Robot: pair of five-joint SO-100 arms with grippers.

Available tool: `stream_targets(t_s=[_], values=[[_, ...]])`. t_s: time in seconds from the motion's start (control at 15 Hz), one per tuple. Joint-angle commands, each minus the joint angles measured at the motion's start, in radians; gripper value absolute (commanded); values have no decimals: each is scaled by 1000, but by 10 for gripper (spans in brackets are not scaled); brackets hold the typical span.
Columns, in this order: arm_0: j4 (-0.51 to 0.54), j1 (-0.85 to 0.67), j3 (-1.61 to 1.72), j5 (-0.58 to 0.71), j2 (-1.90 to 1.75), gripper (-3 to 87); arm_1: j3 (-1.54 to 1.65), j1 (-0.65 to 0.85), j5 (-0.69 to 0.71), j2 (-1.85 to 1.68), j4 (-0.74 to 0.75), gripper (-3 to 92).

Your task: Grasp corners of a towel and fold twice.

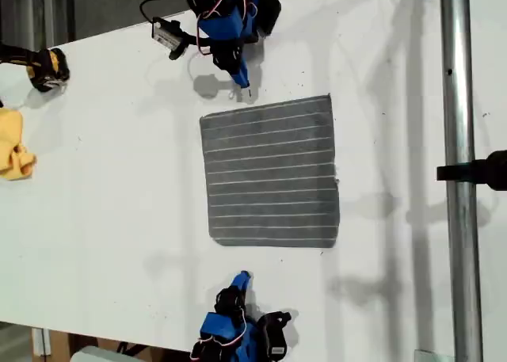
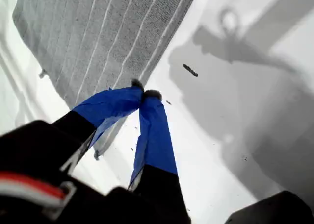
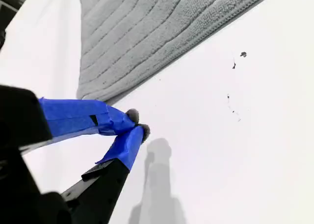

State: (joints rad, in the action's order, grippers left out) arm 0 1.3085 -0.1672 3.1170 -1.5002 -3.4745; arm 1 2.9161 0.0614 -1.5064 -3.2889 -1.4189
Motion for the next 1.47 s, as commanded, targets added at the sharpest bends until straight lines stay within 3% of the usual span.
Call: stream_targets(t_s=[0.0, 0.13, 0.47, 0.67, 1.0, 1.4], values=[[3, 18, -2, -2, -3, -10, -35, -12, 9, 0, -9, -1], [2, 37, 0, -20, -3, -10, -253, -29, 9, 58, -38, -2], [2, 20, 0, -11, -3, -10, -874, -221, 6, 917, 41, -2], [2, 29, 0, -12, -3, -10, -894, -439, -9, 1120, 161, -1], [2, 18, 0, 5, -3, -10, -946, -773, -103, 1229, 186, -1], [2, 20, 0, 12, -3, -11, -1250, -788, -69, 1580, 144, 22]])
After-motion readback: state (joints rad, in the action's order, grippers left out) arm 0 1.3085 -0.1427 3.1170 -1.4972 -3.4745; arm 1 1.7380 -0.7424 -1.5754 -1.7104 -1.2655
